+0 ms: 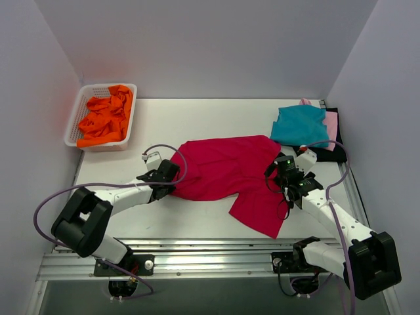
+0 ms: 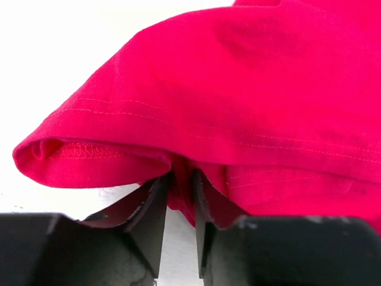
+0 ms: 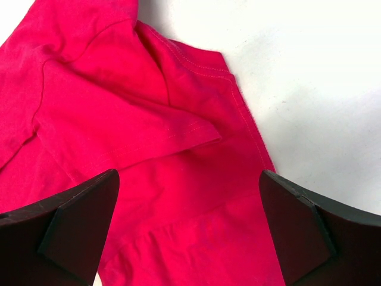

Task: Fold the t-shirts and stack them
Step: Flatten out the tshirt

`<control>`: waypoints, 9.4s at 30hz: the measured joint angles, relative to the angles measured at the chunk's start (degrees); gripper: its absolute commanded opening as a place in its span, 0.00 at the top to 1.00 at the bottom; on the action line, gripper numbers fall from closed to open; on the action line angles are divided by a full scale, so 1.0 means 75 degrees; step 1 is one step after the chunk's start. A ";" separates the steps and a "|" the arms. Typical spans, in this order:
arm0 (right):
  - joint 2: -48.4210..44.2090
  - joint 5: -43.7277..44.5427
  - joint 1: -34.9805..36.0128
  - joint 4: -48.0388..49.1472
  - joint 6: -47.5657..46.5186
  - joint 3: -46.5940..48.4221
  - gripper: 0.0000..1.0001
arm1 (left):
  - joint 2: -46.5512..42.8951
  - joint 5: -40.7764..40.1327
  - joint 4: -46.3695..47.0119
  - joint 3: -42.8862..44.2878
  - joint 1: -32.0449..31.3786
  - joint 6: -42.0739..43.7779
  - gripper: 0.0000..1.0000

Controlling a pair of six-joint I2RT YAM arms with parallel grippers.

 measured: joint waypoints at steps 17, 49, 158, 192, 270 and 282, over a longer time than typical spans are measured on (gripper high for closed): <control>-0.1081 0.0536 0.0055 -0.1719 0.1113 0.0128 0.09 | 0.0006 -0.0108 0.0335 0.0000 0.0009 0.0038 0.98; 0.1909 -0.0828 0.5581 -0.5706 0.5727 0.1291 0.12 | -0.1396 0.0595 0.1067 -0.1221 0.0105 0.0137 0.98; 0.1629 0.1577 0.4170 0.1512 -0.6382 0.8848 1.00 | -0.3281 -0.0283 -0.2218 0.6997 0.0090 0.4707 0.98; 0.6222 -0.0291 0.0017 0.3614 -0.3955 0.7732 0.27 | 0.2795 0.2314 -0.0629 0.7822 0.3436 0.3564 0.06; 1.0882 -0.0070 -0.0551 -0.0793 -0.2031 1.2205 0.74 | 0.0233 0.1886 0.0970 0.2401 0.2771 0.3369 0.05; 1.1042 -0.0026 -0.0557 -0.0740 -0.2168 1.2657 1.00 | 0.0332 0.1886 0.0985 0.2401 0.2771 0.3369 0.05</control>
